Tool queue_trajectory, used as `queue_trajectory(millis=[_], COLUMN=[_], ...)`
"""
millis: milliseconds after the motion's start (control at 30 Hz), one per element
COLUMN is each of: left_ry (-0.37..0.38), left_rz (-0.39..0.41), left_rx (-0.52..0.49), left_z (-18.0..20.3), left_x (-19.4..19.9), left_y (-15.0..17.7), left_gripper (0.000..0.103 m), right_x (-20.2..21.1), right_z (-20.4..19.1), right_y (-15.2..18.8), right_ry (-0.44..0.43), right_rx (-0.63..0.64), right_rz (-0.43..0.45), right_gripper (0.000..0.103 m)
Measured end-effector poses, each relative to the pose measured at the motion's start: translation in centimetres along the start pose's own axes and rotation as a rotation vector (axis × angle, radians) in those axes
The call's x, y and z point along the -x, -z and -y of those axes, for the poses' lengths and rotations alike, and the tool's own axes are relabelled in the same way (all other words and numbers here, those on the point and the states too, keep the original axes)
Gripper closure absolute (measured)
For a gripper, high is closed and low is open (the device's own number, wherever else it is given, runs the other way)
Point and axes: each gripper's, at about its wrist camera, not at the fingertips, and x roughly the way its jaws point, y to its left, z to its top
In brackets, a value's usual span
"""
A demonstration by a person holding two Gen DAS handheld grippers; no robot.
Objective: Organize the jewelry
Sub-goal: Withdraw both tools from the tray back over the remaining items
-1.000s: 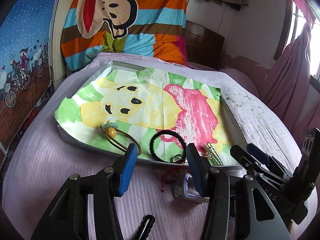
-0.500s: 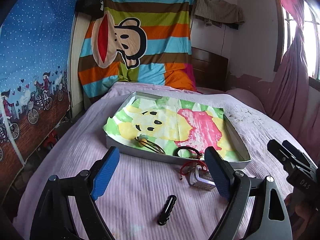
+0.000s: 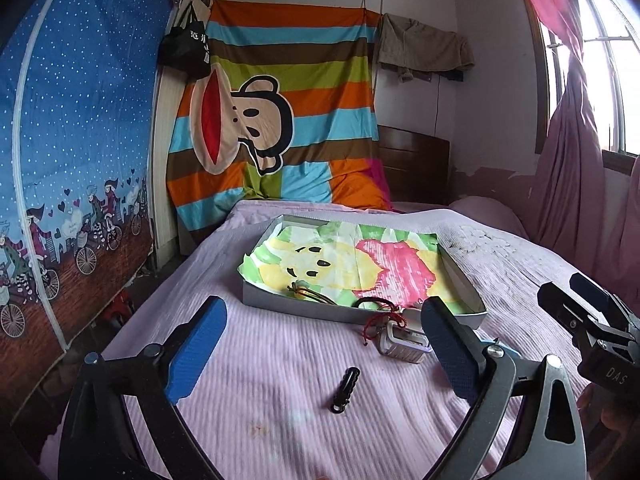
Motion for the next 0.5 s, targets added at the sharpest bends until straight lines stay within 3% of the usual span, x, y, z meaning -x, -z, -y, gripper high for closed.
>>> queue_trajectory(millis=[500], left_ry=[0.004], left_rz=[-0.018], left_rx=[-0.034], left_z=[-0.4], left_x=[0.7], left_y=[2.7], left_gripper=[0.004], right_x=[0.5], right_z=[-0.1], right_y=[2.7], right_ry=[-0.012], right_rx=[0.017], right_rz=[-0.053], right_gripper=[0.0])
